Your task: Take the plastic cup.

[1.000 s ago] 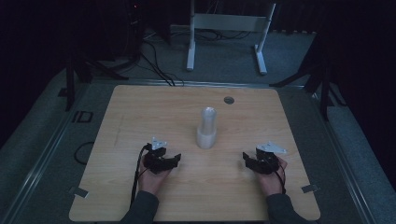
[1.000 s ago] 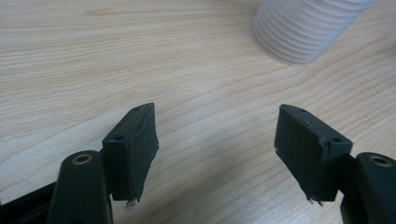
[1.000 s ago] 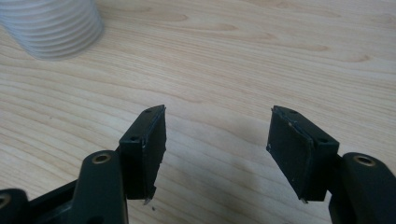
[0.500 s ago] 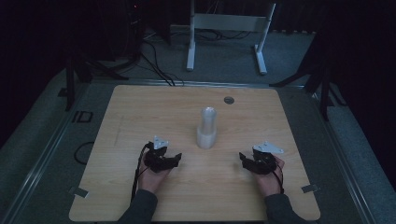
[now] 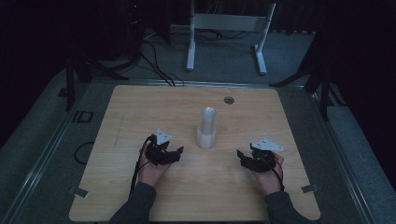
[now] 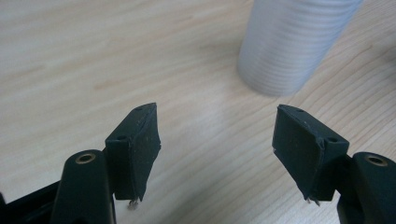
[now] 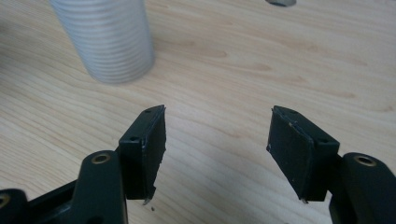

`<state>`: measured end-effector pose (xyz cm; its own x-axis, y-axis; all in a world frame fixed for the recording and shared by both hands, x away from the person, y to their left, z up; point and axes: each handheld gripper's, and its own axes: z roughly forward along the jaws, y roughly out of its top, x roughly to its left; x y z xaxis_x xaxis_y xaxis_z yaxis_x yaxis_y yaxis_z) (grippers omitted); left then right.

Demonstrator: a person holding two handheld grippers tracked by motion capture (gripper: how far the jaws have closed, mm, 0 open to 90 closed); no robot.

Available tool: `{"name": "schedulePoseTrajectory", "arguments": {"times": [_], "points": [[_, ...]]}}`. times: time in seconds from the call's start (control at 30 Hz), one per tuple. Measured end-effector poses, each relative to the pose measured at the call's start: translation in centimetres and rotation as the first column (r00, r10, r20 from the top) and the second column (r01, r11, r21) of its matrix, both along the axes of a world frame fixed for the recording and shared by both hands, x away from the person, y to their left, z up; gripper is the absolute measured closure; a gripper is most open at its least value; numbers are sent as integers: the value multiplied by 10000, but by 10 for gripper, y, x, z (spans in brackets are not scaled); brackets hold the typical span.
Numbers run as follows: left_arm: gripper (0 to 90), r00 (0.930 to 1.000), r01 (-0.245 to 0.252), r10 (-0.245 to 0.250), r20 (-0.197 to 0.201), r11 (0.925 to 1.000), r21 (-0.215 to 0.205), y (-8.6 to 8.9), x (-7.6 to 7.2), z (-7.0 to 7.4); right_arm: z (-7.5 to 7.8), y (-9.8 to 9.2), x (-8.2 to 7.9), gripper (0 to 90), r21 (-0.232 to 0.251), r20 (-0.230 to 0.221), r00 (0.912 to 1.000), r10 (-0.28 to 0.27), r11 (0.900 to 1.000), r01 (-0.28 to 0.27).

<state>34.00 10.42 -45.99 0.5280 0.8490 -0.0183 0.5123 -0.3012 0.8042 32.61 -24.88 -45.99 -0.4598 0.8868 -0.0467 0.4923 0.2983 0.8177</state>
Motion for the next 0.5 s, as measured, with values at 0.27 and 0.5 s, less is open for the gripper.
{"name": "schedulePoseTrajectory", "arguments": {"times": [0.27, 0.5], "points": [[310, 9987, 335, -343, 366, 9992, 232, -6, 4, 13, 18, 9, 3, 357, -166, 311, 9987, 396, 9991, -391], [332, 9969, 550, -566, 542, 9980, 320, -10, 8, 19, 32, 17, 8, 353, -273, 549, 9959, 715, 9972, -701]]}}
